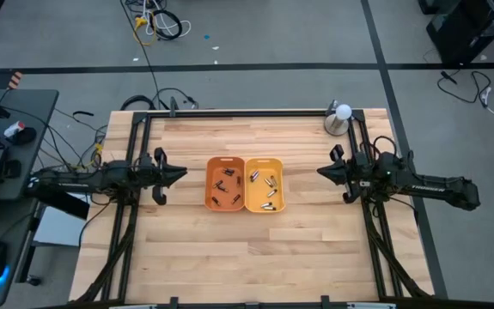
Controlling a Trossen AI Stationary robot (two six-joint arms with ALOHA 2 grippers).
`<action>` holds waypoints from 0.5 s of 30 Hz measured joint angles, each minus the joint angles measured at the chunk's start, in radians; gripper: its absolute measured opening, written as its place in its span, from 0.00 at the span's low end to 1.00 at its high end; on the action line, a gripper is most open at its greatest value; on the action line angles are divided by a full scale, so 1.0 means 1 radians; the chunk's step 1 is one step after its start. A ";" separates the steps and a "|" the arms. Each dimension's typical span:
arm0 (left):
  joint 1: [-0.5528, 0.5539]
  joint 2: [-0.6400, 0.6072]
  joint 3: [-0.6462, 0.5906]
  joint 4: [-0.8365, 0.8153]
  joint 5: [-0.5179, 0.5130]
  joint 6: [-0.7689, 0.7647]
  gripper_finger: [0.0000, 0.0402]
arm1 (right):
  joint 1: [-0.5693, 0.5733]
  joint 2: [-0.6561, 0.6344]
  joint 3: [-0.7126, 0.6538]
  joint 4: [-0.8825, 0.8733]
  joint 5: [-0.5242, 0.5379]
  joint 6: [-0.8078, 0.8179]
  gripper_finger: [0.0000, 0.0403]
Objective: Sort batteries
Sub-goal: Return to Home Position
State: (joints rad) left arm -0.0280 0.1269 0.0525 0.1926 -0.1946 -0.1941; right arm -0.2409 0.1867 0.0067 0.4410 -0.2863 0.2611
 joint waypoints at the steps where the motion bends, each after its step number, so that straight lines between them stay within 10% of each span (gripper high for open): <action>1: 0.000 -0.012 0.001 -0.029 -0.006 -0.001 0.11 | 0.000 0.000 0.000 -0.018 0.000 -0.001 0.00; 15: 0.000 -0.052 -0.008 -0.158 -0.015 0.005 0.11 | 0.000 0.000 0.000 -0.124 -0.006 -0.046 0.00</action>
State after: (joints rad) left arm -0.0280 0.0753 0.0441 0.0348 -0.2092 -0.1894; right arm -0.2409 0.1871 0.0067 0.3166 -0.2925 0.2149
